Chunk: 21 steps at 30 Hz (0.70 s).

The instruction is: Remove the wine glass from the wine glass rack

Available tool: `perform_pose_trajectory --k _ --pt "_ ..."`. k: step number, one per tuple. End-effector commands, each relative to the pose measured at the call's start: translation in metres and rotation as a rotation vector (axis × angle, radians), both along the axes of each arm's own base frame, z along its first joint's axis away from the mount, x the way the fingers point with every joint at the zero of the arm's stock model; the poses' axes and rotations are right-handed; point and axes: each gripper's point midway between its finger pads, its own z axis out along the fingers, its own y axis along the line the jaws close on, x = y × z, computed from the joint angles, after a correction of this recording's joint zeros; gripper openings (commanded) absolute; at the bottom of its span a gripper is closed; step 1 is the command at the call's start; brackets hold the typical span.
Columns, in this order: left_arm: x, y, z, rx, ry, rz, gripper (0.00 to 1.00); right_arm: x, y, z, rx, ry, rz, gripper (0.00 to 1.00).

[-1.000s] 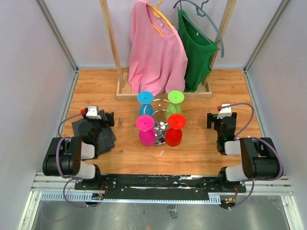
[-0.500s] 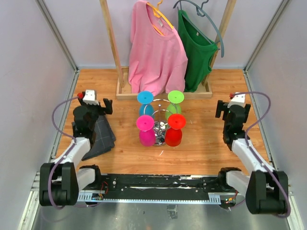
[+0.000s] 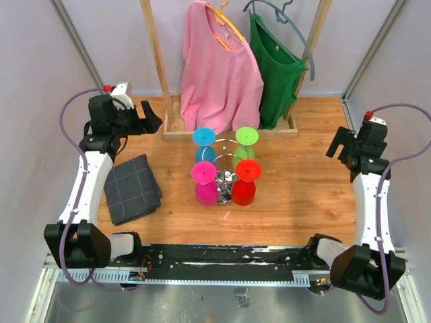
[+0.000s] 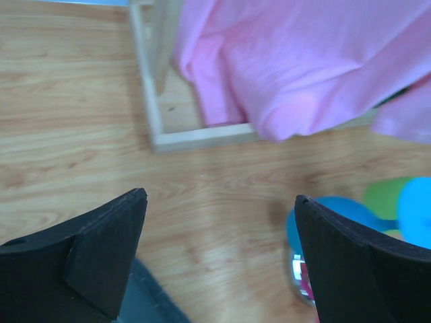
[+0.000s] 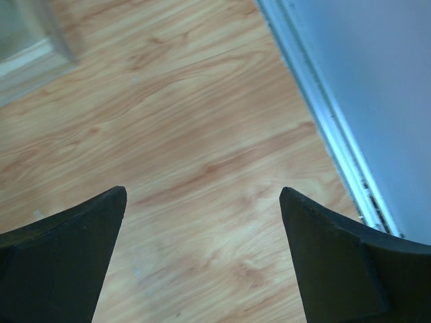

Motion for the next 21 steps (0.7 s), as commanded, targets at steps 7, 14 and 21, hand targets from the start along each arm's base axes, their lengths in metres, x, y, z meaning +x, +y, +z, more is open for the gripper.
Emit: perform_pose_trajectory --k 7,14,21 --pt "-0.051 -0.076 0.027 -0.479 0.249 -0.233 0.89 -0.022 0.107 0.064 0.446 0.014 0.347 0.99" --pt "-0.063 -0.101 0.037 -0.694 0.349 -0.344 0.84 -0.023 0.167 0.117 0.738 -0.116 0.520 0.99" --pt "-0.059 -0.122 0.020 -0.781 0.410 -0.388 0.76 -0.028 0.182 0.117 0.807 -0.142 0.573 1.00"
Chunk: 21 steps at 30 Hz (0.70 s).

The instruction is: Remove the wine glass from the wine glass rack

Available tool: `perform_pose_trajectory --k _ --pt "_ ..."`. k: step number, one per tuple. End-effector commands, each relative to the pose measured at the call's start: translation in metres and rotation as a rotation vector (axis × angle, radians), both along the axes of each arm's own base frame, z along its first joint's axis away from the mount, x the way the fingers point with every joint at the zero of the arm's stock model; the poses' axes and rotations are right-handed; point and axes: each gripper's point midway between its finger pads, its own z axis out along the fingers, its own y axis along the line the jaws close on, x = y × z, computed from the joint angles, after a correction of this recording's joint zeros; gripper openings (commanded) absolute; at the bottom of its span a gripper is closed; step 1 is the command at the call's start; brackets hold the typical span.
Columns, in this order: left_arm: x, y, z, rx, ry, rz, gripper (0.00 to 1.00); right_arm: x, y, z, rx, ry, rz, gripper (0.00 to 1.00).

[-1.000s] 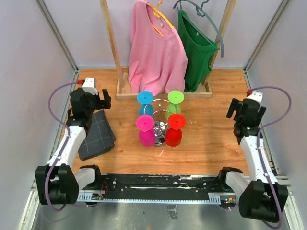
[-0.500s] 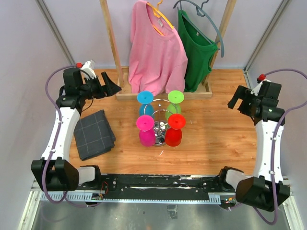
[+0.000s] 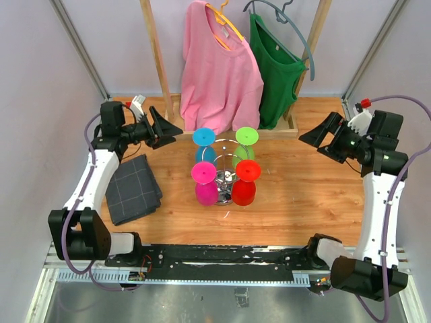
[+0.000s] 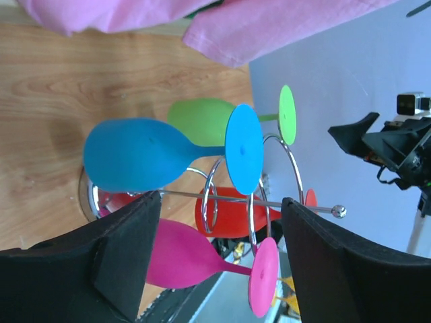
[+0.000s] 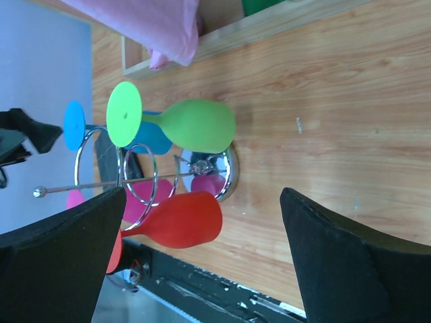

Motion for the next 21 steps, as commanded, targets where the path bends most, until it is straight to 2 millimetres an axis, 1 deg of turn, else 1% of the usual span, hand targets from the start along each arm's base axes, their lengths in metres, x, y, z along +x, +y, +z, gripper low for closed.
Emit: perform_pose_trajectory --k 1,4,7,11,14,17,21 --pt "-0.008 -0.026 0.005 -0.106 0.023 -0.083 0.75 -0.008 0.025 0.012 0.103 -0.031 0.080 1.00" --pt "-0.008 -0.039 0.003 -0.128 0.026 -0.113 0.72 -0.005 0.031 0.014 0.124 -0.042 0.094 1.00" --pt "-0.006 -0.047 0.001 -0.149 0.031 -0.134 0.70 -0.001 0.040 0.016 0.146 -0.057 0.112 0.99" --pt "0.000 -0.050 0.005 -0.186 0.039 -0.140 0.64 0.005 0.056 0.019 0.200 -0.094 0.152 0.99" --pt "0.000 -0.051 0.002 -0.192 0.051 -0.145 0.62 0.007 0.064 0.020 0.232 -0.109 0.172 0.99" --pt "-0.002 -0.052 -0.005 -0.191 0.065 -0.145 0.59 0.007 0.069 0.019 0.233 -0.109 0.184 0.99" --pt "-0.005 -0.053 -0.010 -0.207 0.087 -0.148 0.54 0.009 0.069 0.020 0.235 -0.112 0.185 0.98"
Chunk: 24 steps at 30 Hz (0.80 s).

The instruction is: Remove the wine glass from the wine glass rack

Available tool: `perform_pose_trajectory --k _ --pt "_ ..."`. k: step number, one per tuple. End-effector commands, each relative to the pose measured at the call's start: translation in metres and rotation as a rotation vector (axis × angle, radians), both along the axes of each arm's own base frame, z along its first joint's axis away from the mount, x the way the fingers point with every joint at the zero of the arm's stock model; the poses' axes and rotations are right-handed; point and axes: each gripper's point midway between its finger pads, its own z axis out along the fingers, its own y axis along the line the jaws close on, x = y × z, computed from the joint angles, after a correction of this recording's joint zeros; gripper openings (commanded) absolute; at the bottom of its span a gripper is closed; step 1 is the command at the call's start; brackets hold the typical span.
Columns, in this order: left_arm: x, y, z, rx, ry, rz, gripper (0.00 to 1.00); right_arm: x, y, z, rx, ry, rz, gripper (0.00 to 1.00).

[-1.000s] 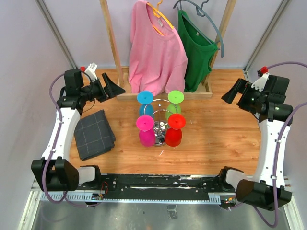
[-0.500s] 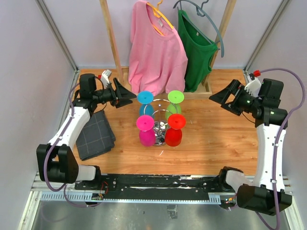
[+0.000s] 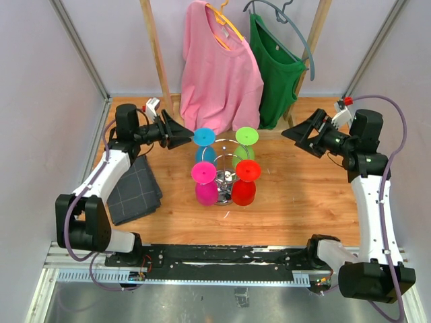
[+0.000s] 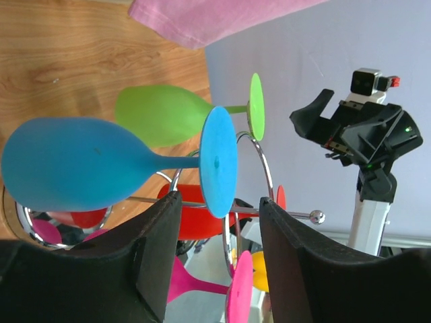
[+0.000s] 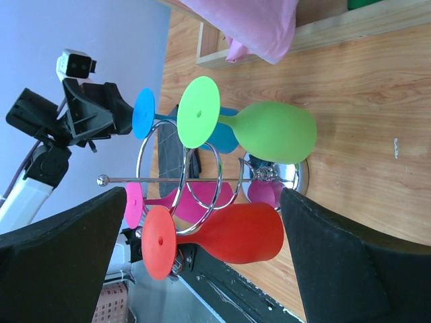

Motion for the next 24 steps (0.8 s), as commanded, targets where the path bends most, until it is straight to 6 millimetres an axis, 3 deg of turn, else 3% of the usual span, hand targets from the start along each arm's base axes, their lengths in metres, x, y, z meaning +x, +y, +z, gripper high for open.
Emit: perform_pose_trajectory --k 1,17,24 --pt "-0.006 -0.005 -0.001 -0.036 0.011 -0.035 0.53 0.000 0.008 0.013 0.021 -0.053 0.029 0.99" --pt "-0.012 -0.016 -0.004 -0.112 0.081 -0.077 0.41 0.002 0.008 0.007 0.015 -0.041 0.022 0.99" --pt "-0.010 -0.018 -0.004 -0.117 0.084 -0.087 0.26 0.001 0.008 0.006 0.014 -0.041 0.022 0.99"
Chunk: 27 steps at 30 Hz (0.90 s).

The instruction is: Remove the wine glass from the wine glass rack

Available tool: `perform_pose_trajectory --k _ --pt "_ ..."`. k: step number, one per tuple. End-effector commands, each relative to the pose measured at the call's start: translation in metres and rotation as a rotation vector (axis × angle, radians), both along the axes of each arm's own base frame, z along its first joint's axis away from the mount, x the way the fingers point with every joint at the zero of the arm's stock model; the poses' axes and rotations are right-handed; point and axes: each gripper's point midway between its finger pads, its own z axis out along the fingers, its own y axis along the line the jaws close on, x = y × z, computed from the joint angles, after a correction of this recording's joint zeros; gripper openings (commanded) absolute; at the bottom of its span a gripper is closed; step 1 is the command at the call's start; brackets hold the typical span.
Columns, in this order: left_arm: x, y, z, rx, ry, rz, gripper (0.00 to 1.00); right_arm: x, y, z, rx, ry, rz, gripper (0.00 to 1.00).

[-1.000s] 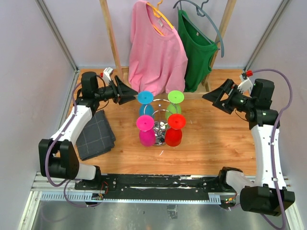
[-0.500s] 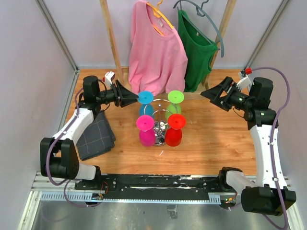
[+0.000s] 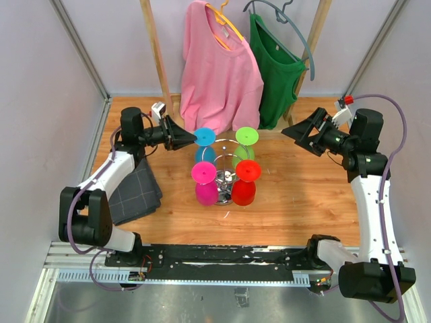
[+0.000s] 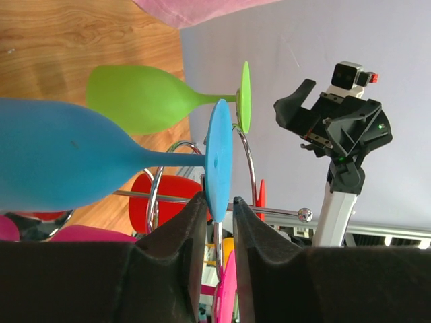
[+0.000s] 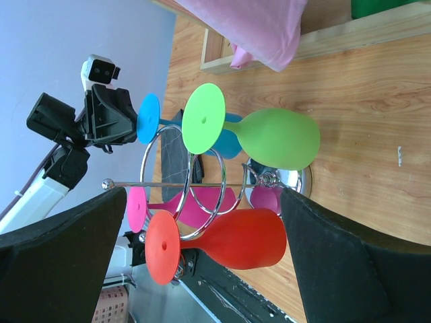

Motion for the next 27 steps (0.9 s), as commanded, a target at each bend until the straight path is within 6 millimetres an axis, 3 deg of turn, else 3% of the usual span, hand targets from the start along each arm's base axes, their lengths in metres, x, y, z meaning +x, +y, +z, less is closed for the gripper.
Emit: perform_pose_trajectory --k 1,5,11,27 --pt "-0.004 -0.004 0.004 -0.016 -0.017 -0.035 0.24 -0.003 0.005 0.000 -0.002 -0.019 0.019 0.98" --pt "-0.005 -0.004 0.001 -0.016 -0.011 -0.038 0.18 -0.003 0.005 -0.001 -0.002 -0.016 0.020 0.99" --pt "-0.007 -0.005 0.005 -0.023 -0.013 -0.046 0.00 -0.003 0.005 -0.002 -0.007 -0.015 0.020 0.98" --pt "-0.011 -0.005 0.020 -0.078 0.026 -0.054 0.00 -0.009 0.004 -0.006 -0.020 -0.006 0.017 0.99"
